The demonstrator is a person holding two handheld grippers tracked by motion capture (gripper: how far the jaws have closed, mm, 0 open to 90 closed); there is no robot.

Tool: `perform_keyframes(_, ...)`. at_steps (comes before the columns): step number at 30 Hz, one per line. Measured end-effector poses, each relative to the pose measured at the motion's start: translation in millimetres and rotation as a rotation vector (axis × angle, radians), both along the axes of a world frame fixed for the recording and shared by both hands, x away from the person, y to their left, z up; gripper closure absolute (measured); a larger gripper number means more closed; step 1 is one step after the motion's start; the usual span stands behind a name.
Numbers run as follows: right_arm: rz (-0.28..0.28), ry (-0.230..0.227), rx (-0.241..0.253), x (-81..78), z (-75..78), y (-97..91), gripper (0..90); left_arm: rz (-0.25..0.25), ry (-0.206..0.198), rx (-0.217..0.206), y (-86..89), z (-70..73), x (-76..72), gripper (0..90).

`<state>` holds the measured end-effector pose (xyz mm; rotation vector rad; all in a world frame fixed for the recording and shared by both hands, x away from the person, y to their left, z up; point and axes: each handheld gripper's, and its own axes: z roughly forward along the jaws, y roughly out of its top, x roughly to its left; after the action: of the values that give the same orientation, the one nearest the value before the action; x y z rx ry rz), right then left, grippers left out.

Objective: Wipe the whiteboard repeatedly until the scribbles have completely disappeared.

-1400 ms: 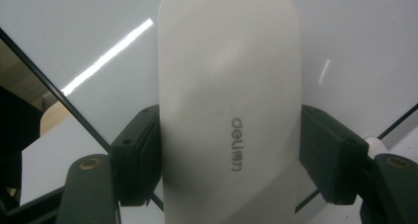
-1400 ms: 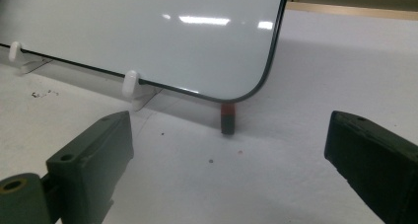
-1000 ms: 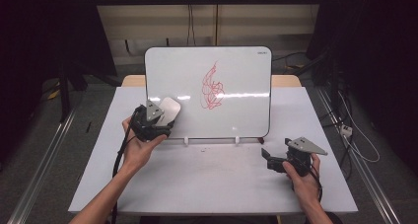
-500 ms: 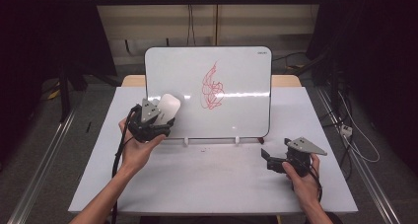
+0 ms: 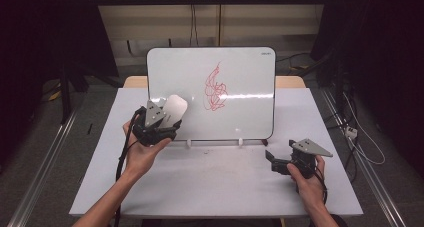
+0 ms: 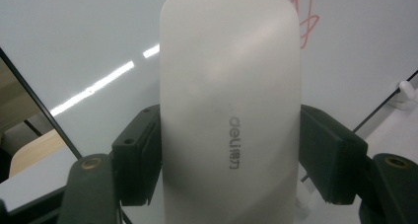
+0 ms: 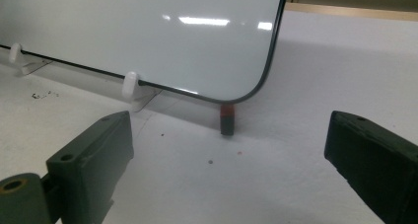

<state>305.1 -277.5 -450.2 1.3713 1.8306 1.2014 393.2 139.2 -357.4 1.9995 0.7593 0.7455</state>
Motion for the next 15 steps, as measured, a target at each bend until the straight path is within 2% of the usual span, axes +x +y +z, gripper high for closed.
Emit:
perform_keyframes(8, -0.004, 0.0, 0.004, 0.5, -0.1, -0.3, 4.6, -0.009, 0.002, 0.009, -5.9, 1.8, 1.7, 31.1)
perform_keyframes(15, -0.002, -0.002, 0.003, 0.0, -0.2, -0.9, 4.6, -0.012, -0.013, 0.014, -22.7, 12.5, 15.8, 31.1)
